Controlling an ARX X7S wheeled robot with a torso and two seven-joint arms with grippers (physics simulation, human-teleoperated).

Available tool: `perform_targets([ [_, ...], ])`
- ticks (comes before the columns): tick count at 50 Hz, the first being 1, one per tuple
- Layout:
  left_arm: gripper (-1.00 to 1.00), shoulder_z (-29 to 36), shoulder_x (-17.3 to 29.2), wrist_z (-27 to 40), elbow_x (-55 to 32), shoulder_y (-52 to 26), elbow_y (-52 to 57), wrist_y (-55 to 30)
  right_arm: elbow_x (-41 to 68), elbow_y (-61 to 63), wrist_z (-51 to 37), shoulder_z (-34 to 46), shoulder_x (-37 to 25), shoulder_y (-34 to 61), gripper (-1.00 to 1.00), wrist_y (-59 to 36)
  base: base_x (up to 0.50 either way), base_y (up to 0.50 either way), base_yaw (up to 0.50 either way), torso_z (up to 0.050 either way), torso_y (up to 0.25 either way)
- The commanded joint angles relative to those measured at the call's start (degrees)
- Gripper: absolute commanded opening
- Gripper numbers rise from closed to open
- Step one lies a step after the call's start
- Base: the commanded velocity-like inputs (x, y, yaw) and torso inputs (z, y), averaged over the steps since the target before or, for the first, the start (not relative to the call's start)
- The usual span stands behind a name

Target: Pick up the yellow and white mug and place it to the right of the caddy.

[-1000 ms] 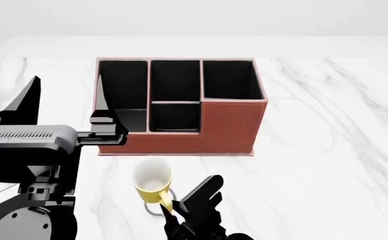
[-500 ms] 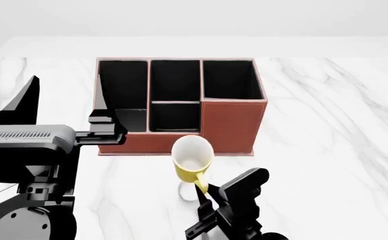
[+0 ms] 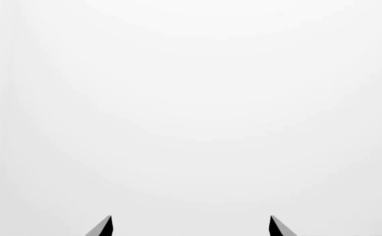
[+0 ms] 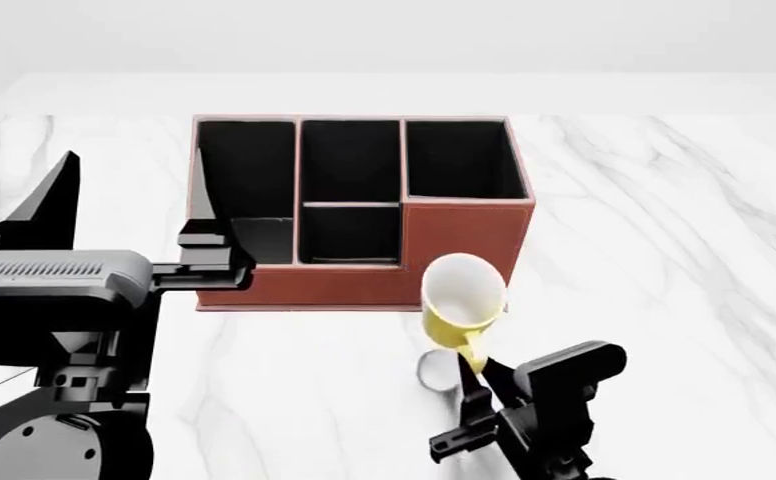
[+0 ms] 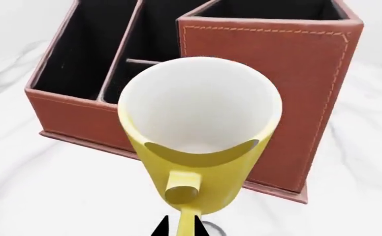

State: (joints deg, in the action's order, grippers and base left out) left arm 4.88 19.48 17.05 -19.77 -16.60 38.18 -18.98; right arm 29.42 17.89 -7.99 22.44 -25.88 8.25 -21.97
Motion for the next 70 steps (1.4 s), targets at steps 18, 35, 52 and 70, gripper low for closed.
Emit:
perform_targets([
  [18,1.0,0.75,0.48,0.48,0.06,0.13,-0.05,0.4,3.74,1.23,-5.37,-12.28,-4.49,-6.31,-1.0,3.57,0.0,0.0,0.0,0.0,0.001],
  [35,1.0,1.03,0.73,0.73,-0.1,-0.1,-0.3,0.56,4.46,-2.9,-7.75,-15.09,-4.27,-3.65,-1.0,2.75,0.0,0.0,0.0,0.0,0.001],
  [52,1.0,1.27,1.0,0.8,-0.32,-0.14,-0.64,0.96,1.81,-16.47,-6.65,-11.96,-0.61,8.66,-1.0,0.9,0.0,0.0,0.0,0.0,0.001],
  [70,1.0,1.41,1.2,1.02,-0.56,-0.42,-1.26,1.18,-1.47,-32.22,-3.49,-8.55,3.89,20.57,-1.0,2.25,0.0,0.0,0.0,0.0,0.001],
])
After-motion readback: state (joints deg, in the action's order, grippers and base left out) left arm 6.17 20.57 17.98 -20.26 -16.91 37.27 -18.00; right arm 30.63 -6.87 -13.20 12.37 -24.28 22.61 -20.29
